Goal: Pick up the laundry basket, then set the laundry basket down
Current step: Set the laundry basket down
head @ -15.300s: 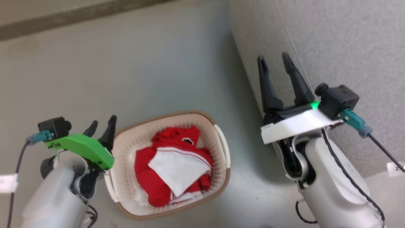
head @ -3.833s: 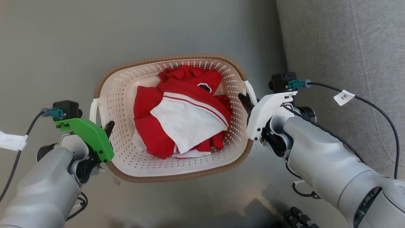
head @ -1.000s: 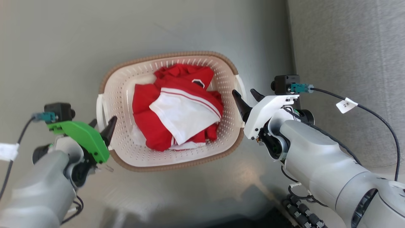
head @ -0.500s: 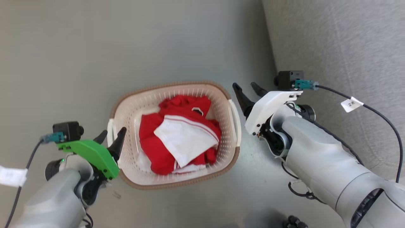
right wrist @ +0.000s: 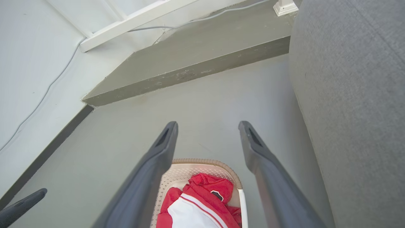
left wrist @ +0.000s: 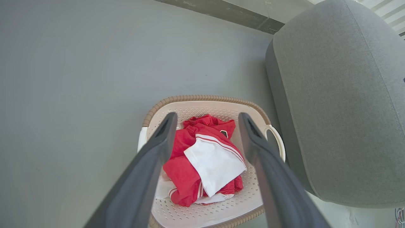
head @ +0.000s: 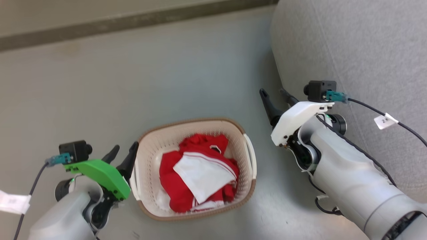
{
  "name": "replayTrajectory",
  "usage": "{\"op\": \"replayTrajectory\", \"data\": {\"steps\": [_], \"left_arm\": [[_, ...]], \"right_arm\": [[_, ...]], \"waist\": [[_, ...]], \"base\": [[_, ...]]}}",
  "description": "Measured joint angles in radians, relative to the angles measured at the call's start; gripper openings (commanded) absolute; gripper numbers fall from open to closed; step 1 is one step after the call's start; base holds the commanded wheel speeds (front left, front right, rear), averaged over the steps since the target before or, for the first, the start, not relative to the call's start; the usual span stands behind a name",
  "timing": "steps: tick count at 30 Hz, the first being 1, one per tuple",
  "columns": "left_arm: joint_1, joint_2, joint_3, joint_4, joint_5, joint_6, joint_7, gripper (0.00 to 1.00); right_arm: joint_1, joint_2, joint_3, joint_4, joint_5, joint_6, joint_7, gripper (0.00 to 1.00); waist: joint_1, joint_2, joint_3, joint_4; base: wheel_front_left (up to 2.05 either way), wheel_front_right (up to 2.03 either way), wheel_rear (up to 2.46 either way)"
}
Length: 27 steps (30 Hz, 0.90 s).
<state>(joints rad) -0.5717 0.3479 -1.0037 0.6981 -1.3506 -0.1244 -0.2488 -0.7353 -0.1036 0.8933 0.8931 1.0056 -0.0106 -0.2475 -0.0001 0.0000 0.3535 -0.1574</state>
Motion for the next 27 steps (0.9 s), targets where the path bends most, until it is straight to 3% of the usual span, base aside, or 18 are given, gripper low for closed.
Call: {"op": "replayTrajectory", "data": {"steps": [3, 9, 22, 27], "left_arm": [[0.028, 0.0, 0.018, -0.01, 0.009, 0.0, 0.0, 1.0], [0.048, 0.001, 0.173, -0.041, 0.04, 0.0, 0.0, 1.0], [0.163, 0.023, 0.41, -0.162, 0.258, 0.0, 0.0, 1.0], [0.205, 0.017, 0.55, -0.236, 0.322, 0.0, 0.0, 1.0]], "right_arm": [[0.028, -0.013, -0.033, -0.031, -0.039, -0.001, 0.0, 1.0], [0.117, -0.055, -0.1, -0.086, -0.105, -0.01, 0.0, 1.0], [0.228, -0.086, -0.238, -0.307, -0.283, -0.053, -0.003, 1.0], [0.273, -0.09, -0.308, -0.401, -0.348, -0.071, -0.004, 1.0]], "waist": [[0.0, 0.0, -0.043, 0.008], [0.0, 0.0, -0.129, 0.025], [0.0, 0.0, -0.285, 0.056], [-0.0001, 0.0, -0.306, 0.063]], "base": [[0.0, 0.0, 0.0], [0.0, 0.0, 0.0], [0.0, 0.0, 0.0], [0.0, 0.0, 0.0]]}}
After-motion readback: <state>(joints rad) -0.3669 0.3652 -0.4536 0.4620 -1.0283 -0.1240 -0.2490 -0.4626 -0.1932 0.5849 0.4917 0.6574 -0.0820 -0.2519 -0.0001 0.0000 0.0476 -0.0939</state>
